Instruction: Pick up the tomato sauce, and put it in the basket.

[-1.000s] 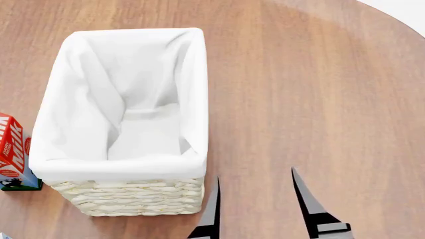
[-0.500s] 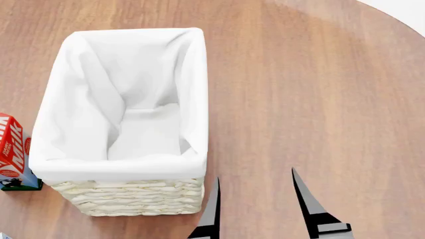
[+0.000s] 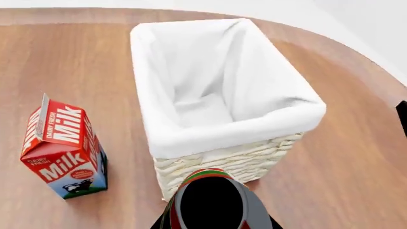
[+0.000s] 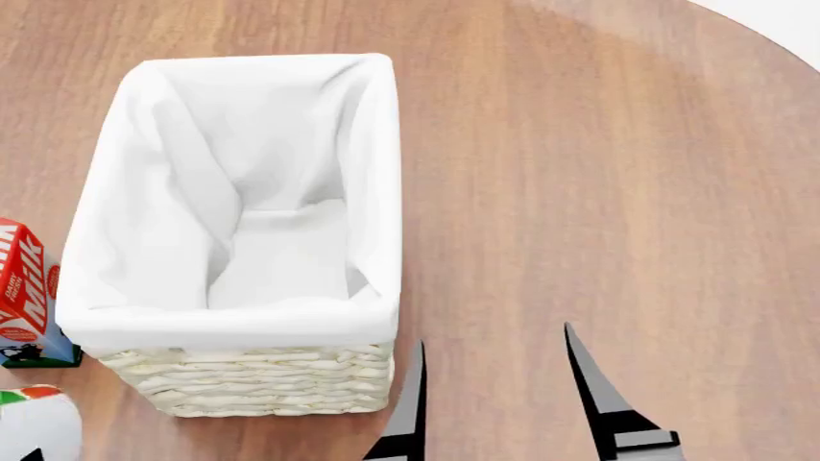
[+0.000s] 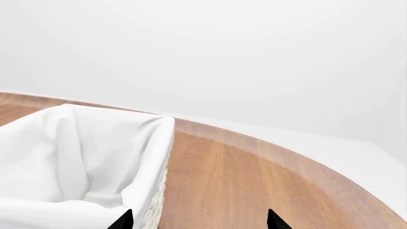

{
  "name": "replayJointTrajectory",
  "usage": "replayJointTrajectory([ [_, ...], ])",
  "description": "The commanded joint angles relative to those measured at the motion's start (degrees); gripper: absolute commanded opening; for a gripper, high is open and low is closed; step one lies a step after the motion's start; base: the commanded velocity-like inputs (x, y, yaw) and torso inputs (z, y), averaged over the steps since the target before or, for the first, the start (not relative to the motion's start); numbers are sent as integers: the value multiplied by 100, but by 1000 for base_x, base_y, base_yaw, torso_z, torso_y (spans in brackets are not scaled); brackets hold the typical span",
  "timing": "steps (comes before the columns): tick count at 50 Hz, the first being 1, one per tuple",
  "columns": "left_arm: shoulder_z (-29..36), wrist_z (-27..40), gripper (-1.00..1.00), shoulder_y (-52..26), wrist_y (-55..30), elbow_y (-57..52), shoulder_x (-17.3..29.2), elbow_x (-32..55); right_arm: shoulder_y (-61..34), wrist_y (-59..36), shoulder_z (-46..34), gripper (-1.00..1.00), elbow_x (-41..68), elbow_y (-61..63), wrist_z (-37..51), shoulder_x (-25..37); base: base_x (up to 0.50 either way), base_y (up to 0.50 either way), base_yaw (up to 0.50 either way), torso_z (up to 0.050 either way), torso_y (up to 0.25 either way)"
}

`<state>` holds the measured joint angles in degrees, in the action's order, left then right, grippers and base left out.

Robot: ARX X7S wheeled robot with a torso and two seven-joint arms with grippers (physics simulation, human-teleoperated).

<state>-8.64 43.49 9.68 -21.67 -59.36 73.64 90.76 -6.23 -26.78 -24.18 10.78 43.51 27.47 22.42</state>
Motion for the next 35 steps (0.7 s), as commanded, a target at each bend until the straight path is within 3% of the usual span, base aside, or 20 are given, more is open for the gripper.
replayJointTrajectory([
  [1,-3338,739,-100,-2107,-3712,10,-1674,3517,8,24,7,100,18,10,16,20,0,0,0,0,0],
  [14,-1034,1161,-100,-4023,-2740,245,-1108,3213,20,38,30,100,52,32,40,40,0,0,0,0,0],
  [26,341,1470,-100,-5521,-2525,516,-1161,3241,4,49,8,100,64,-5,48,42,0,0,0,0,0],
  [35,1376,1794,-100,-6888,-2600,1010,-1524,3307,5,92,-5,100,68,-40,46,52,0,0,0,0,0],
])
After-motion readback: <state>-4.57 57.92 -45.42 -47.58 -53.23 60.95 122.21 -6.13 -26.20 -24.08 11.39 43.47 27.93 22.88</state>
